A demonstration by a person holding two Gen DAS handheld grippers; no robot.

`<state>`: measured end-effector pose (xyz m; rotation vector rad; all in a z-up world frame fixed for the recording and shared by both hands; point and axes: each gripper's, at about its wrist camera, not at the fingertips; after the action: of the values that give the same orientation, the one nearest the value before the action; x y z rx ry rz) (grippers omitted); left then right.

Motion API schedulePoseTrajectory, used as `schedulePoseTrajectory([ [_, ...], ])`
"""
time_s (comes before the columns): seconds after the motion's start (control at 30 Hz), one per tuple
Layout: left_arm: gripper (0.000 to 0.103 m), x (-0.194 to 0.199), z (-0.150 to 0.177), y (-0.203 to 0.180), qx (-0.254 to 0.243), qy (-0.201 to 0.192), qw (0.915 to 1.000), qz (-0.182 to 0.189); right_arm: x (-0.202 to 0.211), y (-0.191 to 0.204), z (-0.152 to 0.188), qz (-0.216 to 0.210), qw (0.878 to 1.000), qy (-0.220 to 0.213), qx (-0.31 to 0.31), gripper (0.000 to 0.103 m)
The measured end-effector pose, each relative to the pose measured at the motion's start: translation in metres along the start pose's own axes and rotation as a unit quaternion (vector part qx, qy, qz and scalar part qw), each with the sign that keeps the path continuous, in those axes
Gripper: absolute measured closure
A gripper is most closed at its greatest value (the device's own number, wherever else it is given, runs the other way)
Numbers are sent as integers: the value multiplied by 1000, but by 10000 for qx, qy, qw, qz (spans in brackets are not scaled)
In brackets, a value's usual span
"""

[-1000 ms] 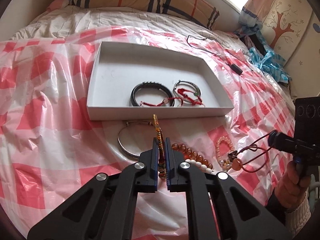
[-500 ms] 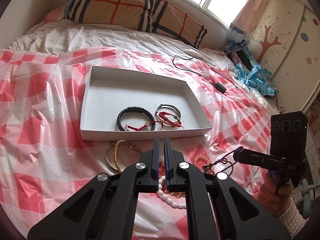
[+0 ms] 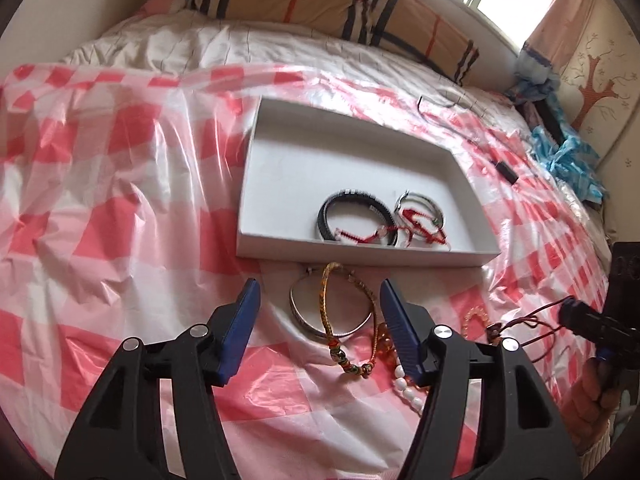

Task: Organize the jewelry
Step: 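Carry the red bracelet with the right tool while the left carries the gold chain to the tray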

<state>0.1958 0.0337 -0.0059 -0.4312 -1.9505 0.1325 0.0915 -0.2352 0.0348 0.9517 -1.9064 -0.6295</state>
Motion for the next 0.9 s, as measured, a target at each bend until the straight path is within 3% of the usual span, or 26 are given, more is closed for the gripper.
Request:
schedulePoseTrajectory([
  [0.1,45,-19,2,-4,45,253,9997,46,0,0,0,4,10000,-3,-7,97],
  [0.2,92,-28,4,-8,49,373,9989,268,0,0,-2,-4,10000,-38,-17,97],
  [0.23,98,-26,4,-9,49,308,9989,356,0,0,-3,-6,10000,-63,-18,97],
  [0.33,98,-11,0,-15,5,51,9988,479,1,-2,-8,-22,9999,-165,-9,97],
  [0.5,98,12,-10,-29,-141,-315,9942,1021,-1,-3,-19,29,9996,-293,4,97],
  [0.9,98,13,-40,-42,51,-678,9837,1665,-6,-13,-54,85,9978,-648,-75,97],
])
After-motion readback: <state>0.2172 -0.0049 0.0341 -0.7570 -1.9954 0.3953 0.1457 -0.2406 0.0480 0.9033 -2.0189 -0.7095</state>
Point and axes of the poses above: each gripper's, at about its wrist camera, not at the fingertips, and x roughly against the way its jaws point, y to its left, z to its underside, and after that the axes turned 11 degrees about y, right-handed
